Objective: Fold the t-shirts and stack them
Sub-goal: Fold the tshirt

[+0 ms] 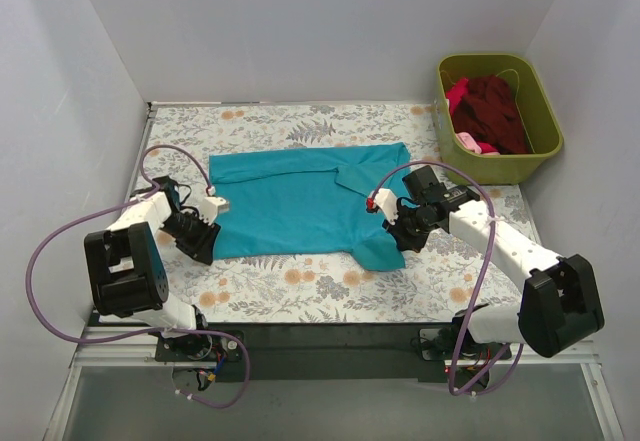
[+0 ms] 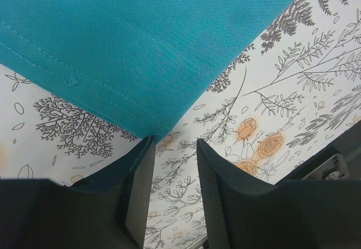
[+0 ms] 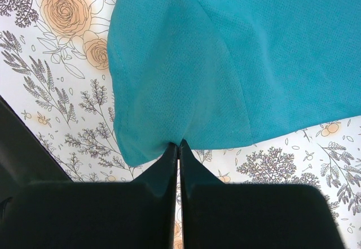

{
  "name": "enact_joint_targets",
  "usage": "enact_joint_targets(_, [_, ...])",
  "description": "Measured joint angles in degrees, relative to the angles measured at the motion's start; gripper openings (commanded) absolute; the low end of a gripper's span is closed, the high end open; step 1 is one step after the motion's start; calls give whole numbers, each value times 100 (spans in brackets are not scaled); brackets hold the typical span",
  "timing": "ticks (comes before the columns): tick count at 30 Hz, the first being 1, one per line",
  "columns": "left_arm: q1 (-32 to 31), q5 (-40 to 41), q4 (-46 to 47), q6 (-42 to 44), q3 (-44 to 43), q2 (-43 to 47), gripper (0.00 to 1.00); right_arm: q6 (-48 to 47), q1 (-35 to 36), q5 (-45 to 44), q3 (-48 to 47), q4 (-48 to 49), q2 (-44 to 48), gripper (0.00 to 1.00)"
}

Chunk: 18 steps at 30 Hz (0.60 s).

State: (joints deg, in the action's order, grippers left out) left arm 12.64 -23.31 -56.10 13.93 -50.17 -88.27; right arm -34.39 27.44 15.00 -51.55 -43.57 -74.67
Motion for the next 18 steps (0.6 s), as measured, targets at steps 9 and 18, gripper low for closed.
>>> enact_joint_targets(9, [-28,87,409,-136,321,142,36,0,0,0,0,2,-109,1])
enact_joint_targets(18, [-83,348,824,-131,544,352,0,4,0,15,0,0,-168,1])
